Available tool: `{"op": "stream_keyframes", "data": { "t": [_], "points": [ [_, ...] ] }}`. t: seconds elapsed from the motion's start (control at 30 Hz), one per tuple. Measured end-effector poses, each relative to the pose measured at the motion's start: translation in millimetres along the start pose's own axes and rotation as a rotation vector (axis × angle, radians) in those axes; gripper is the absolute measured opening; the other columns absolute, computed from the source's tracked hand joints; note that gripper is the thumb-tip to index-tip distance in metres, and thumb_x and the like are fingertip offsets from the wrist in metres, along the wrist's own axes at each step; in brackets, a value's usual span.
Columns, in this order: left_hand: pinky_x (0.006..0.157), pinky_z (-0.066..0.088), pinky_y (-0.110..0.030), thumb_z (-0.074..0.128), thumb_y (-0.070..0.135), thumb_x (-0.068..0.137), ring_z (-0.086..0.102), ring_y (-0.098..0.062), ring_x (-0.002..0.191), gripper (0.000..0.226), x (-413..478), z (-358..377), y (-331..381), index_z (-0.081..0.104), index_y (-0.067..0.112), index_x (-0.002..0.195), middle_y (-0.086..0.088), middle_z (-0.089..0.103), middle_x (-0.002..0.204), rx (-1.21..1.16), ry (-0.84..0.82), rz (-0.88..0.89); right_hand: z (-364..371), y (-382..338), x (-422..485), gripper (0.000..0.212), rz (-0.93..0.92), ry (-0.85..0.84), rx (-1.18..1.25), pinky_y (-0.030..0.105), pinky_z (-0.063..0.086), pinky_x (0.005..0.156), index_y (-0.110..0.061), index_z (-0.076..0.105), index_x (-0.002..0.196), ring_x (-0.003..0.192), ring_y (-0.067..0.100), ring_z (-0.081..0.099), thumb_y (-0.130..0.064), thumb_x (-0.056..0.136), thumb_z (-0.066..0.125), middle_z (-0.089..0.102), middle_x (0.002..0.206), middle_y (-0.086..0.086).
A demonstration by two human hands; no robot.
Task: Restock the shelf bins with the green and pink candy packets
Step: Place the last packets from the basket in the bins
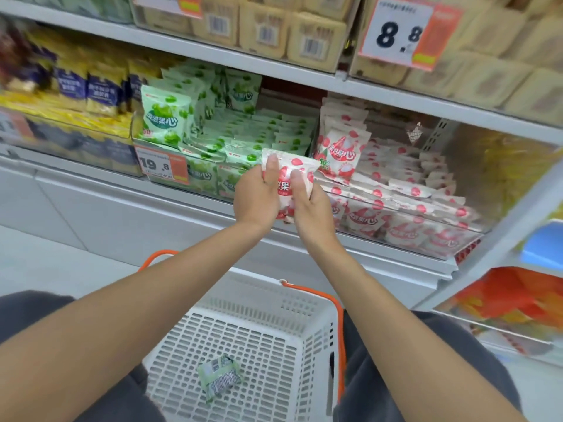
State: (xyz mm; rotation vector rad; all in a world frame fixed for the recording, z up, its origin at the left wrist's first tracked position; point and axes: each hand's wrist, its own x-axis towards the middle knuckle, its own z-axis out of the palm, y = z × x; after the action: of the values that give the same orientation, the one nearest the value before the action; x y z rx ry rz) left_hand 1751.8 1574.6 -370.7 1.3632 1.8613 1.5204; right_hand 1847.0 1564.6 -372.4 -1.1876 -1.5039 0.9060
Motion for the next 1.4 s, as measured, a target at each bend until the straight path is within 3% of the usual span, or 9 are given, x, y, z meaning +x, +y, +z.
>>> {"op": "stream_keyframes", "data": {
  "t": [0.1,0.2,0.27,0.47,0.8,1.0,1.2,1.3,1.4],
  "points": [
    [0.056,0.033,-0.037,0.029,0.049,0.103,0.048,-0.02,0.059,0.06,13.7,4.0,9.4,0.05,0.01,0.063,-0.006,0.054,0.062,-0.001,-0.129,0.106,-17.5,3.0,12.7,0.032,0.078,0.036,-0.03,0.019,0.047,0.073,-0.016,0.059,0.113,0.09,0.008,0.061,-0.038,0.091,0.062,0.066,0.101,-0.006],
    [0.066,0.04,-0.033,0.028,0.048,0.104,0.052,-0.013,0.071,0.042,20.4,11.0,20.2,0.054,0.022,0.083,0.005,0.055,0.078,-0.001,-0.278,0.201,-48.8,5.1,34.9,0.04,0.152,0.264,-0.003,0.039,0.052,0.085,-0.014,0.056,0.114,0.099,0.02,0.062,-0.041,0.086,0.064,0.063,0.104,-0.004],
    [0.082,0.044,-0.032,0.034,0.042,0.104,0.054,-0.011,0.088,0.034,24.5,18.1,20.6,0.058,0.018,0.108,0.003,0.059,0.103,0.062,-0.321,0.24,-70.4,3.7,52.2,0.042,0.16,0.341,-0.047,0.036,0.049,0.085,-0.011,0.053,0.12,0.101,0.02,0.06,-0.04,0.09,0.059,0.063,0.111,0.001],
    [0.113,0.033,-0.045,0.047,0.031,0.102,0.039,-0.021,0.134,0.043,27.1,40.9,11.3,0.043,0.021,0.144,-0.002,0.043,0.146,0.218,-0.397,0.297,-75.1,15.3,87.1,0.054,0.071,0.278,-0.478,0.045,0.039,0.102,-0.005,0.047,0.123,0.117,0.029,0.049,-0.051,0.097,0.04,0.054,0.125,0.013],
    [0.108,0.036,-0.043,0.057,0.029,0.097,0.04,-0.023,0.129,0.058,23.0,54.1,6.6,0.034,0.022,0.15,-0.004,0.04,0.14,0.444,-0.262,0.418,-60.7,23.9,85.6,0.063,0.105,0.238,-0.702,0.045,0.027,0.106,-0.002,0.038,0.137,0.13,0.032,0.038,-0.051,0.098,0.033,0.046,0.139,0.017],
    [0.104,0.039,-0.041,0.058,0.026,0.096,0.039,-0.024,0.127,0.064,21.2,56.0,2.8,0.026,0.024,0.153,-0.005,0.04,0.141,0.517,-0.219,0.479,-58.7,20.4,85.4,0.057,0.101,0.282,-0.436,0.044,0.037,0.108,-0.003,0.037,0.143,0.13,0.028,0.042,-0.025,0.091,0.048,0.046,0.141,0.012],
    [0.104,0.038,-0.041,0.058,0.026,0.097,0.039,-0.024,0.128,0.065,20.9,57.2,0.8,0.025,0.022,0.153,-0.005,0.038,0.142,0.516,-0.225,0.48,-60.2,21.1,84.3,0.053,0.132,0.313,-0.252,0.038,0.049,0.088,-0.01,0.057,0.125,0.103,0.022,0.057,-0.041,0.082,0.052,0.061,0.117,0.007],
    [0.103,0.038,-0.042,0.058,0.025,0.096,0.039,-0.027,0.131,0.067,18.7,57.3,-0.4,0.024,0.023,0.153,-0.008,0.034,0.15,0.558,-0.187,0.565,-63.9,22.5,83.9,0.028,0.081,0.321,-0.166,0.034,0.041,0.076,-0.008,0.061,0.088,0.083,0.017,0.05,-0.034,0.089,0.052,0.058,0.094,0.004],
    [0.108,0.029,-0.044,0.042,0.038,0.102,0.023,-0.024,0.146,0.058,16.6,60.3,-4.6,0.021,0.027,0.155,-0.002,0.018,0.162,0.719,-0.195,0.736,-69.4,24.1,83.0,0.031,0.026,0.27,-0.329,0.03,0.04,0.095,-0.009,0.063,0.114,0.105,0.017,0.051,-0.032,0.097,0.052,0.057,0.11,0.004]
  ]
}}
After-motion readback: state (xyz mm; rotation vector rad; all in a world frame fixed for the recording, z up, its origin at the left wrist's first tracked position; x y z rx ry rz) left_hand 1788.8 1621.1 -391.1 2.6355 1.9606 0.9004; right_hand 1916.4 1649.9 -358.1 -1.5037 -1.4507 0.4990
